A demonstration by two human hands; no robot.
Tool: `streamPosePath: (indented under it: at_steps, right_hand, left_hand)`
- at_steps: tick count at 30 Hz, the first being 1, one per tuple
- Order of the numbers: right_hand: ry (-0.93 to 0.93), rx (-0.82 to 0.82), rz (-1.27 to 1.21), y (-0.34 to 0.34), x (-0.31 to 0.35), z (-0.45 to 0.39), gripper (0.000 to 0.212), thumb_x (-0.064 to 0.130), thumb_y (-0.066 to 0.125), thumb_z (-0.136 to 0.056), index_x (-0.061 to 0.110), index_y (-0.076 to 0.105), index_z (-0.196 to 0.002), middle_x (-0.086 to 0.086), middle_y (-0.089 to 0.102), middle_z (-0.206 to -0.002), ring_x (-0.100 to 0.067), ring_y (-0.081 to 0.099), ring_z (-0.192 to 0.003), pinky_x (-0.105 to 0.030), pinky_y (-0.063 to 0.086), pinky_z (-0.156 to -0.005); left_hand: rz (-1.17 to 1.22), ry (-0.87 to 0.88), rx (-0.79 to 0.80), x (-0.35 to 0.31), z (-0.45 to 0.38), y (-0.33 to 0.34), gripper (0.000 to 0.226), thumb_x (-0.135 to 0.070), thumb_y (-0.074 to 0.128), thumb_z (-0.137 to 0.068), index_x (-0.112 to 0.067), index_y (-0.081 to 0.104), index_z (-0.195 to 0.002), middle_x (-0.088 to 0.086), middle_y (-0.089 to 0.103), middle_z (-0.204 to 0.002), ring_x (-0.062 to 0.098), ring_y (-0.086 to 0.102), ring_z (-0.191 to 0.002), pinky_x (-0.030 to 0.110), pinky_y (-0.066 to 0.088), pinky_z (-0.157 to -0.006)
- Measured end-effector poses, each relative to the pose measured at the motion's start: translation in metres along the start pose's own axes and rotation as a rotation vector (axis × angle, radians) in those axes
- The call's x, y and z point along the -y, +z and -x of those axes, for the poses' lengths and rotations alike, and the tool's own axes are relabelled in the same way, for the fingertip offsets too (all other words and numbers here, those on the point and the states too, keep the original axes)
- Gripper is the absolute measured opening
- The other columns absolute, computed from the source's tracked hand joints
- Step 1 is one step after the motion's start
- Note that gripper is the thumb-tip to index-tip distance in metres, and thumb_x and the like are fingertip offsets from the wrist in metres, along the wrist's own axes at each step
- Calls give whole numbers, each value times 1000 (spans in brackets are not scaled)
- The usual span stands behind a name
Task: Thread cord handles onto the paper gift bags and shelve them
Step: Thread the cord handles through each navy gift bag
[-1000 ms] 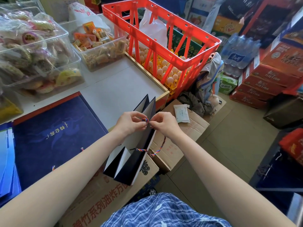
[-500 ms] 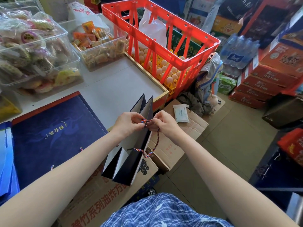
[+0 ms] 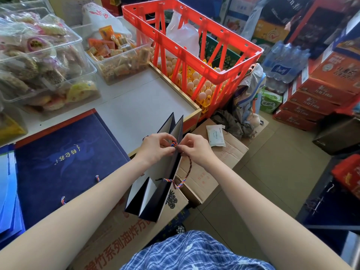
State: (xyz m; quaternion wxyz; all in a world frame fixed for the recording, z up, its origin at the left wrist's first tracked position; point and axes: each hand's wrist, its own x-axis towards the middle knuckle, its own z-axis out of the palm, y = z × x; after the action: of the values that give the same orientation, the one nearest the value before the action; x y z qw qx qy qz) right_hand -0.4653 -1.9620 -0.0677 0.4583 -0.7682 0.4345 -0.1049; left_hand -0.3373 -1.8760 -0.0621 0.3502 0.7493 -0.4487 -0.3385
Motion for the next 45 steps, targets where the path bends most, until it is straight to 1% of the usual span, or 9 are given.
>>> streamPosePath:
  at_steps: [3, 8, 14, 18, 26, 31, 35, 40, 45]
  right_hand:
    - [27, 18, -91, 1, -3, 2, 14, 16, 61, -89, 15, 55, -77, -14, 67, -93, -24, 68, -85, -42, 57, -79]
    - [42, 67, -308, -2, -3, 6, 16, 6, 53, -94, 9, 49, -79, -5, 64, -83, -2, 67, -69, -12, 50, -58]
    - [15, -9, -266, 1, -5, 4, 16, 9, 51, -95, 14, 48, -80, 2, 65, -82, -9, 66, -79, -25, 56, -71]
    - [26, -6, -248, 2, -4, 5, 16, 10, 50, -95, 16, 48, -80, 3, 63, -82, -14, 65, -85, -41, 56, -83]
    - [123, 57, -530, -6, -9, 13, 12, 5, 44, -98, 6, 47, -86, -21, 68, -98, -30, 68, -94, -43, 55, -85]
    - [60, 48, -309, -15, 0, 8, 17, 15, 65, -87, 17, 50, -92, -15, 62, -103, -30, 67, -90, -40, 59, -74]
    - [109, 12, -180, -13, 9, 5, 26, 11, 65, -84, 17, 50, -105, -5, 59, -91, -12, 63, -66, -20, 52, -56]
    - [123, -82, -94, -8, 9, 2, 17, 4, 59, -85, 16, 55, -96, 0, 56, -92, -2, 56, -61, -11, 44, -48]
    - [25, -162, 131, -5, 10, 1, 12, 9, 59, -87, 10, 57, -99, -11, 55, -111, -15, 55, -85, -30, 50, -80]
  left_hand:
    - [38, -20, -18, 3, 0, -1, 19, -12, 71, -80, -18, 67, -97, 5, 69, -85, 12, 66, -75, 25, 52, -79]
    - [87, -29, -22, 5, 0, 0, 22, -8, 72, -78, -18, 67, -97, 4, 69, -84, 8, 66, -77, 24, 52, -76]
    - [107, -37, 77, -1, 5, 2, 57, -18, 72, -80, -17, 48, -131, 3, 65, -96, 14, 64, -89, 30, 50, -90]
    - [53, -30, 69, -5, 5, 2, 58, -22, 73, -79, -19, 47, -131, -1, 63, -91, 10, 63, -82, 26, 50, -83]
    - [176, -69, 113, -3, 1, 3, 48, -11, 72, -80, -14, 52, -123, 1, 65, -90, 19, 67, -79, 39, 56, -82]
    - [188, -46, 152, -7, 5, 0, 31, -2, 65, -84, -2, 58, -114, 6, 66, -94, 12, 62, -80, 11, 52, -64]
    - [220, -82, 368, -6, 20, -13, 21, -5, 57, -90, -3, 61, -111, 8, 67, -105, 13, 63, -93, 18, 54, -76]
    - [-139, -62, 560, -3, 32, -34, 18, -14, 59, -89, -12, 69, -104, 2, 71, -99, 8, 63, -84, 18, 48, -81]
    - [-302, 30, 479, -4, 37, -29, 16, -14, 68, -81, -14, 71, -97, -1, 72, -94, 0, 61, -76, 13, 48, -73]
